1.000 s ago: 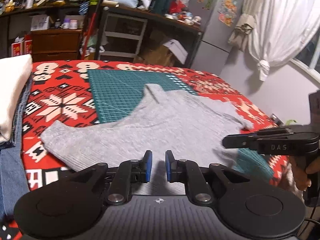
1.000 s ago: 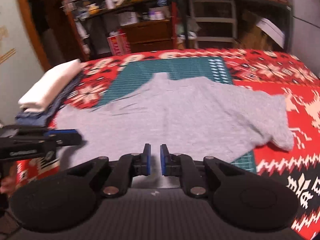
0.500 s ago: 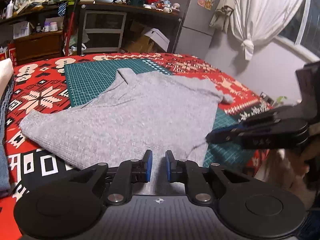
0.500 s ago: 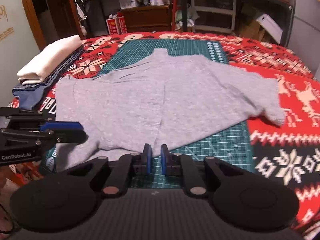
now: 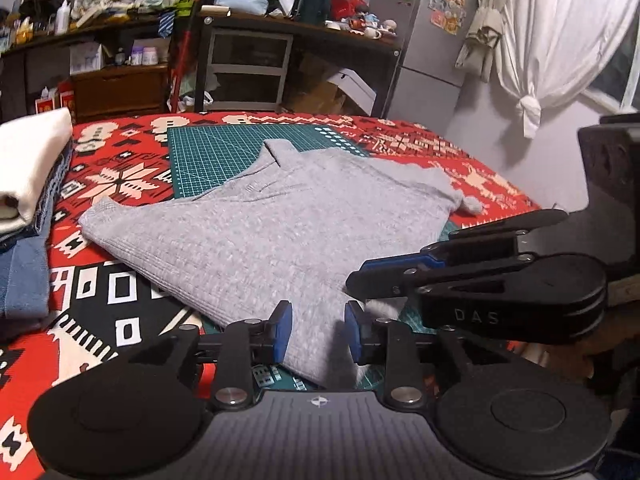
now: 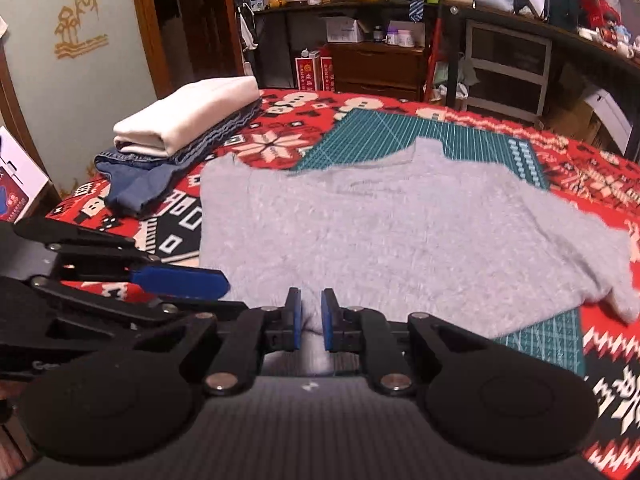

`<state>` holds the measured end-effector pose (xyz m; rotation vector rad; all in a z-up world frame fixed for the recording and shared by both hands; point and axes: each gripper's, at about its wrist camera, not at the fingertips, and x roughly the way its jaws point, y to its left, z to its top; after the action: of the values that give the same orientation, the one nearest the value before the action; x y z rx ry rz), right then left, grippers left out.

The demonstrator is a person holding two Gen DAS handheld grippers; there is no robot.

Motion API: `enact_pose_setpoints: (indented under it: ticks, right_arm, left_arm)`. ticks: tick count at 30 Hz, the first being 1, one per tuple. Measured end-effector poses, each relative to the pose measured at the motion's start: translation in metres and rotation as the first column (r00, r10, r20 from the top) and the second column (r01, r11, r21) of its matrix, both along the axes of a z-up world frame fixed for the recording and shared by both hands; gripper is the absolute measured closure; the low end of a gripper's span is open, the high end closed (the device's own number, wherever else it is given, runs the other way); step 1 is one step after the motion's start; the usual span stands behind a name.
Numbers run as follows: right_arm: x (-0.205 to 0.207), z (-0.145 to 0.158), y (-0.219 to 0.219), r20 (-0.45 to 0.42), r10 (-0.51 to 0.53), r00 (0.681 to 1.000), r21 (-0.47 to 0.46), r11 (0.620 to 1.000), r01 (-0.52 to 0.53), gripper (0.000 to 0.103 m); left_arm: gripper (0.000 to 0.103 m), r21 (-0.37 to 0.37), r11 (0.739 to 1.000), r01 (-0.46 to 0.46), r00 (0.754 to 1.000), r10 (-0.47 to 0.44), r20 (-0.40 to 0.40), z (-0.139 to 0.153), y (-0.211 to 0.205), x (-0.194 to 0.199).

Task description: Fold clothes

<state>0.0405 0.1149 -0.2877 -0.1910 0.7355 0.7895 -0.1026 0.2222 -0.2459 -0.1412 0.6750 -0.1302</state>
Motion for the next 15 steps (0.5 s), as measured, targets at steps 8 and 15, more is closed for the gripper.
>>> enact_pose_setpoints:
  ticks: [8,15]
  right_arm:
    - [-0.009,-0.01,-0.034,0.001,0.002,1.0,0.039,0.999,-0.003,0.091]
    - [0.004,0.001,-0.056,0.037,-0.071,0.997,0.071,0.995,0.068,0.046]
  left_arm:
    - [0.062,0.173,0.985,0.01,1.0,-0.008,-0.011,-0.006,-0.03,-0.008]
    - [0.032,0.242,0.97,-0.034,0.999,0.026,0.032,0.002,-0.047,-0.011]
